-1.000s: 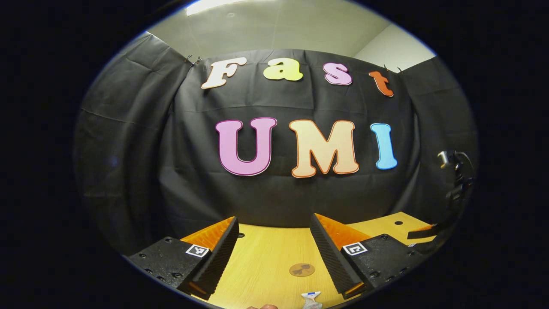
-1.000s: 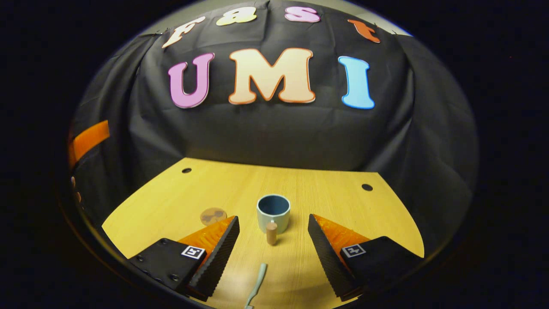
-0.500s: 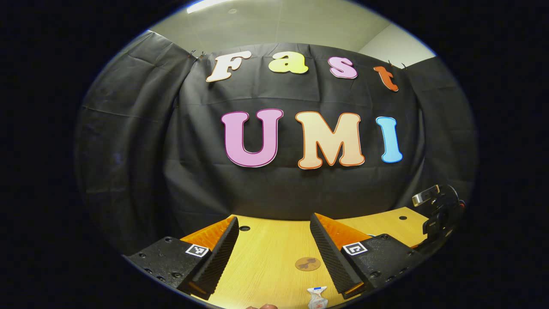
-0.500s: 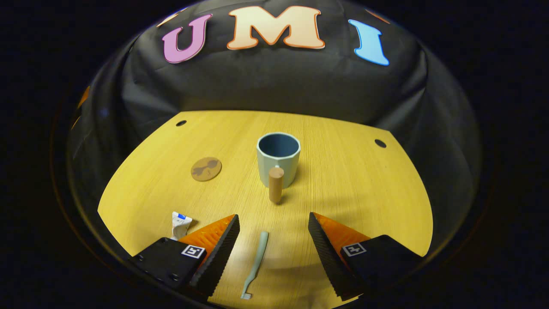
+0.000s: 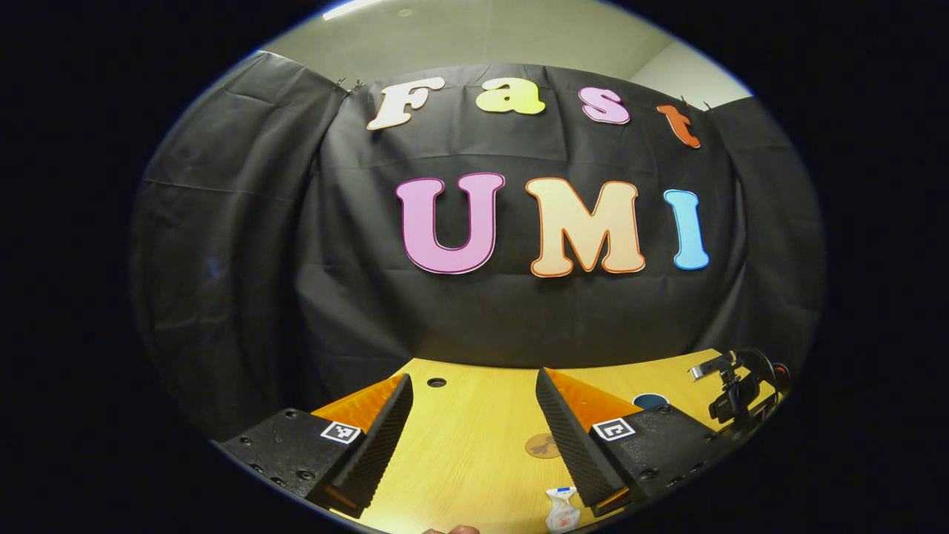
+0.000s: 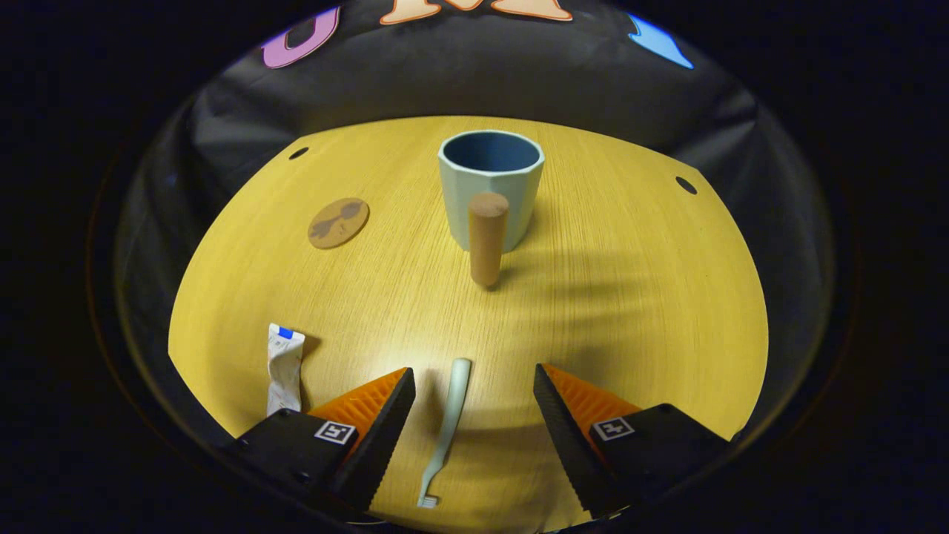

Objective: Put the toothbrush and toothpaste on the desktop into the cup, then pick up the cup and place it on the coaster on the desktop.

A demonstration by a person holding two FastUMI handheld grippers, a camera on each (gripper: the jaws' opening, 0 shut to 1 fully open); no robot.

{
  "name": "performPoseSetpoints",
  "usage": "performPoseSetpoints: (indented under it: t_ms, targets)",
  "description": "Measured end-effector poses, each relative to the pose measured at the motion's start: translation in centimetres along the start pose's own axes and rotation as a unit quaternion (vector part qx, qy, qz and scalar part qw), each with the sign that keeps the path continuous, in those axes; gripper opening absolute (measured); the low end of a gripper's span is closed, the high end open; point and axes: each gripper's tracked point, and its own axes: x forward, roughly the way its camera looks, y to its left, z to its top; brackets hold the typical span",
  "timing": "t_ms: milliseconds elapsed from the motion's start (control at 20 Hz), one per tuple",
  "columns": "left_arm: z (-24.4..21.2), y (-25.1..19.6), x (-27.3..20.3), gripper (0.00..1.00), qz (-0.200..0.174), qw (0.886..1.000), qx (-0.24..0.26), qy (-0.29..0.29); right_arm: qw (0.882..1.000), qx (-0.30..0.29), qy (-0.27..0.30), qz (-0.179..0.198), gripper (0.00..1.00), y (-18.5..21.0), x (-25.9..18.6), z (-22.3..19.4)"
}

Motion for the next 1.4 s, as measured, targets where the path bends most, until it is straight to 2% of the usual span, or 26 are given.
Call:
performPoseSetpoints:
  t_ms: [250,300,400,600,700,800,850,900,950,1150,1400]
  targets:
    - [-0.2,0.1,-0.2,0.97,0.003,1.000,-0.003,0.007,0.999,-0.016,0.040,0.009,1.00,0.6,0.7,-1.7]
    - [-0.2,0.1,-0.4,0.99,0.003,1.000,-0.003,0.008,0.999,-0.019,0.044,0.007,0.99,0.6,0.9,-2.0]
    - [-0.4,0.1,-0.5,0.97,0.002,1.000,-0.003,0.012,0.999,-0.018,0.049,0.009,0.99,0.7,1.0,-1.9]
    - [-1.0,-0.4,-0.7,0.97,-0.006,1.000,0.000,0.023,0.996,-0.017,0.084,0.006,0.91,0.8,0.9,-2.2]
    - [-1.4,-1.0,-0.8,0.97,-0.010,1.000,0.002,0.027,0.994,-0.018,0.107,0.005,0.84,1.1,1.0,-2.3]
    - [-1.5,-1.5,-0.9,0.97,-0.018,0.999,0.003,0.029,0.993,-0.025,0.113,0.009,0.65,1.4,1.0,-2.1]
    - [-1.6,-1.9,-0.8,0.97,-0.022,0.999,0.003,0.031,0.994,-0.026,0.110,0.012,0.46,1.6,1.0,-2.0]
    - [-1.8,-2.1,-0.9,0.97,-0.026,0.999,0.004,0.034,0.994,-0.025,0.106,0.012,0.37,1.6,1.0,-2.0]
    - [-2.0,-2.4,-0.7,0.97,-0.029,0.999,0.004,0.037,0.994,-0.029,0.106,0.014,0.22,1.7,1.0,-2.1]
    - [-3.6,-3.6,-0.6,0.97,-0.046,0.997,0.002,0.060,0.994,-0.026,0.104,0.024,0.07,1.9,1.1,-2.0]
    - [-8.7,-5.8,-0.5,0.97,-0.079,0.988,-0.022,0.134,0.995,-0.033,0.090,0.027,0.07,1.8,1.0,-1.9]
